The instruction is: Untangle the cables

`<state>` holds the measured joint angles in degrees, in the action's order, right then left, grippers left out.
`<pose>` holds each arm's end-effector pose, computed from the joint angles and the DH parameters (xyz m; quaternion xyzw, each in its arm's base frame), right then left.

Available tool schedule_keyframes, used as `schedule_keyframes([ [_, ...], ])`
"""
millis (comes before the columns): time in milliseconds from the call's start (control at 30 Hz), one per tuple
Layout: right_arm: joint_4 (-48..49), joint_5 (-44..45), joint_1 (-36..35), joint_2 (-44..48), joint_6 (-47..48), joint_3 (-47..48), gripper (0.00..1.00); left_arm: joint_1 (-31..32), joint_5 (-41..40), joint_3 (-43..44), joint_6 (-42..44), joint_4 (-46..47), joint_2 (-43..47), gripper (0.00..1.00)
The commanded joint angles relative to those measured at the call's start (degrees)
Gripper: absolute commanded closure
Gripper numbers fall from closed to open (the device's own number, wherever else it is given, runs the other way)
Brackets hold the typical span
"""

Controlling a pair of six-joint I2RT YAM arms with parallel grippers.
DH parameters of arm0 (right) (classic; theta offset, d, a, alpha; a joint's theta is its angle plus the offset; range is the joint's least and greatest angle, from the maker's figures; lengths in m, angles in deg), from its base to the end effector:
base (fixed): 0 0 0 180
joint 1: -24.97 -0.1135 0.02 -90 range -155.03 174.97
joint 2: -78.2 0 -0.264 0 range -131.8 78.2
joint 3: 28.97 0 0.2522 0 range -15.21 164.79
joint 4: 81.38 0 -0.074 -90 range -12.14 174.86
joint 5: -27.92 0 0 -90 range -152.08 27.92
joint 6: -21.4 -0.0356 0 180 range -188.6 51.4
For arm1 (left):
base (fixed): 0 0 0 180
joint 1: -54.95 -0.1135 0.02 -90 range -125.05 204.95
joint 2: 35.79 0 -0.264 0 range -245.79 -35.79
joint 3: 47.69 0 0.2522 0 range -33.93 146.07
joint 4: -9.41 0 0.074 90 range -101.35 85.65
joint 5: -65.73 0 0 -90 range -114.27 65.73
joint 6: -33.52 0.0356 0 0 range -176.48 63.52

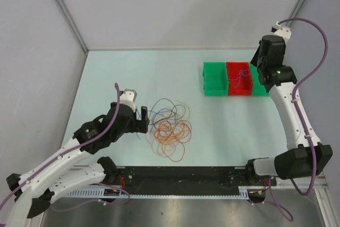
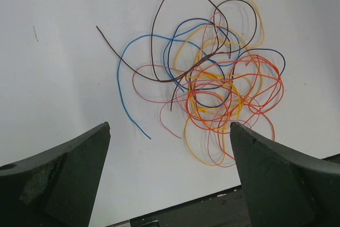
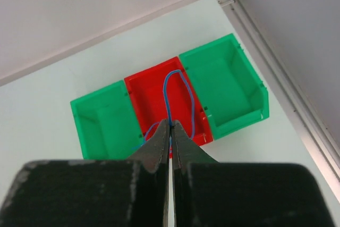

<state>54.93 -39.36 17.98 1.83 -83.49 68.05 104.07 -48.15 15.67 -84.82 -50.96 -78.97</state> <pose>0.2916 0.0219 0.4172 0.1647 0.8083 -0.0587 0.5622 0.1062 -0.1007 0.3124 0.0743 0.8885 -0.1114 0.4388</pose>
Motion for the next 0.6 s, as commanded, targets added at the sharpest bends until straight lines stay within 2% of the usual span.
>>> schedule_keyframes([
  [0,2.9,3.8,2.2,-1.1,-0.3,4.7,1.00,0.4,0.2,-0.5,1.9,1.8,1.3,0.00],
  [300,3.8,4.3,9.6,-4.0,-1.5,6.5,1.00,0.4,0.7,-0.6,2.1,2.2,1.2,0.00],
  [567,5.3,3.6,13.0,-8.9,-2.3,5.9,1.00,0.4,0.7,-0.6,2.2,2.2,1.0,0.00],
])
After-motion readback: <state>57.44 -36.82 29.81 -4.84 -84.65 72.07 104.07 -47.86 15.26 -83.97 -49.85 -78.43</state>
